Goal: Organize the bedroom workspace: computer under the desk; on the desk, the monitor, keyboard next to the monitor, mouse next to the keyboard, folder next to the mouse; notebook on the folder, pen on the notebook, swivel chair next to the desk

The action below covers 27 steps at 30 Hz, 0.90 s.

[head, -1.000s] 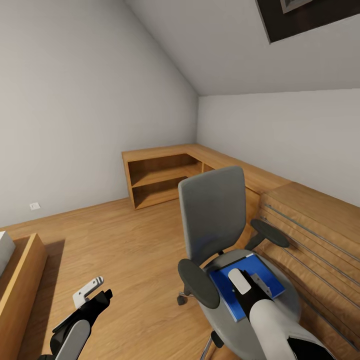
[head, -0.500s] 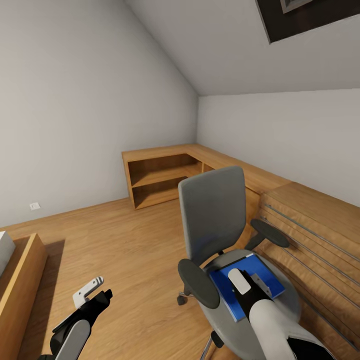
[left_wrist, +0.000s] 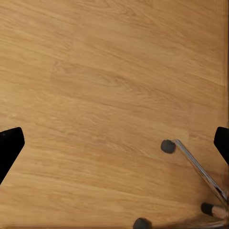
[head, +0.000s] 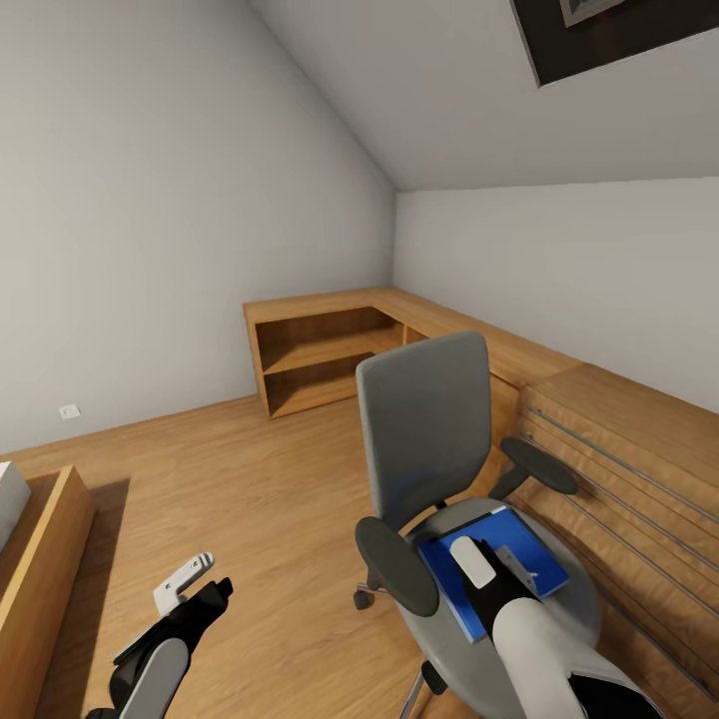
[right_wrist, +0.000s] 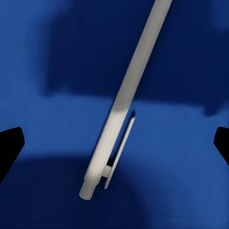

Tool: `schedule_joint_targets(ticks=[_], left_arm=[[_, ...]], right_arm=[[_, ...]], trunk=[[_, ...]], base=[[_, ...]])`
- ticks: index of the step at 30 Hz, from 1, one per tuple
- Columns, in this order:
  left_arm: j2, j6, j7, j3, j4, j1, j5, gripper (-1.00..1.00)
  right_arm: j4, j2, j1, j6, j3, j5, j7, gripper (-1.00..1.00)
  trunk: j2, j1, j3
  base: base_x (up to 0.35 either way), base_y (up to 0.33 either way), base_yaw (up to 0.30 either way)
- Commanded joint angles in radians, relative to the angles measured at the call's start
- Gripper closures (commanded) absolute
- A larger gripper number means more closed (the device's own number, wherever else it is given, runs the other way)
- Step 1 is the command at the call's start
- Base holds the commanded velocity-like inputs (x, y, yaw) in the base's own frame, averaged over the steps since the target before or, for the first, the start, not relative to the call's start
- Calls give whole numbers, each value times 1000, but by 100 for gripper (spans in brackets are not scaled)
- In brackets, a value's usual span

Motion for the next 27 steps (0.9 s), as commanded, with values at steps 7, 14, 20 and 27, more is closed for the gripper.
schedule_joint_targets(ticks=[7,14,20,27], left_arm=[[-15,2,8,-1,-3,-1,5,-100],[-16,2,8,-1,-3,-1,4,-100],[-16,2,8,-1,-3,-1,4,-100],[-16,2,8,-1,-3,-1,3,-100]], right_arm=[[-1,6,0,-6,0,-6,-5,-100],[-2,7,0,-6,-1,-5,-5,-100],[-2,7,0,-6,-1,-5,-5,-100],[-1,8,0,-8,-1,-5,-7,-100]], trunk=[[-1,0,-1],[-1,0,-1],[-1,0,-1],[-1,0,-1]], base=[[0,0,0],[0,0,0],[0,0,0],[0,0,1]])
